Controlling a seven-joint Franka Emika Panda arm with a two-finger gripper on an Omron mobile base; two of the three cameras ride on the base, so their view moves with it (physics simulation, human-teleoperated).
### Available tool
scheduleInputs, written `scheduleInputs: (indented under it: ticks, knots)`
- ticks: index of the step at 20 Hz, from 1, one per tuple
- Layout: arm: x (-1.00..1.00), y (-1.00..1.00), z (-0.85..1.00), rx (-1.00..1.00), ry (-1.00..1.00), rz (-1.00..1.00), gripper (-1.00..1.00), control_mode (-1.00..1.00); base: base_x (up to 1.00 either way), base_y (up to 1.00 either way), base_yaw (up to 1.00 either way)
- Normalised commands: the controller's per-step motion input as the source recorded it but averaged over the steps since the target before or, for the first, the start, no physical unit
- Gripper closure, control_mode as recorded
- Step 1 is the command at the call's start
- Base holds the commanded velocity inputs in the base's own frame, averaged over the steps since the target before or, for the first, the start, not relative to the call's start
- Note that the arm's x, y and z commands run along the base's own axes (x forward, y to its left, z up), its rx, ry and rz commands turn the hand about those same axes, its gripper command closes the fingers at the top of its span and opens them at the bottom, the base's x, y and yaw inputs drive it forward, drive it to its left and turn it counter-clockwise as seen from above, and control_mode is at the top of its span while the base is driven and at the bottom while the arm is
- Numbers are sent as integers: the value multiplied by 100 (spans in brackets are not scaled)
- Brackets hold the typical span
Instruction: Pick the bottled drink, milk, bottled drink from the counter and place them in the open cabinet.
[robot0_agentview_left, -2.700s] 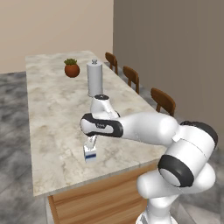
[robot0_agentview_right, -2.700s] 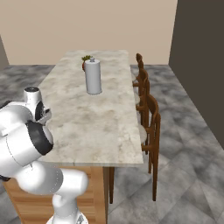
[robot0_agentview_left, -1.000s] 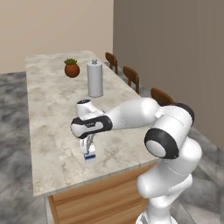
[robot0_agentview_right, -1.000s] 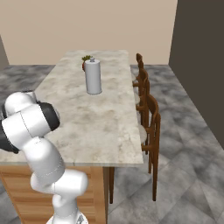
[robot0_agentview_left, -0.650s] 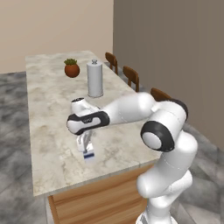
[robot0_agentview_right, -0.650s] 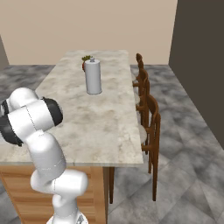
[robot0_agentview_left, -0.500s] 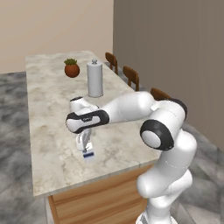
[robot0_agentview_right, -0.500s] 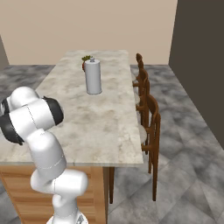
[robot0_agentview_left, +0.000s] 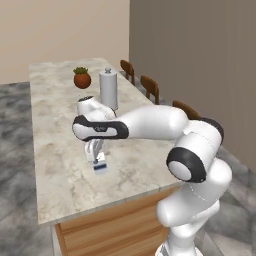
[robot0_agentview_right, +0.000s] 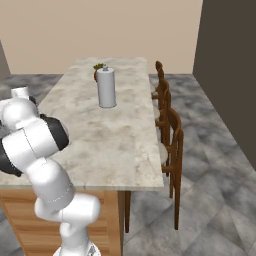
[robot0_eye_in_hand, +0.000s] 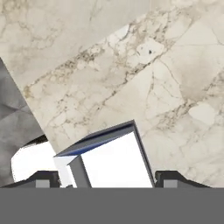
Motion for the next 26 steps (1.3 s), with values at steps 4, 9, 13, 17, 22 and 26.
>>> scheduleInputs:
  ticks: [4,9,13,17,22,26]
  knots:
    - [-47,-21,94,8,-25,0,100,-100,0,0,0]
    - [-71,-66,51,22,-31,0,100,-100,0,0,0]
    - [-49,-68,82,30,-30,0,100,-100,0,0,0]
    - [-41,-51,75,24,-32,1,100,-100,0,0,0]
    - [-3,-6,6,4,-5,1,100,-100,0,0,0]
    - [-8,0,-2,0,0,0,100,100,-33,0,0]
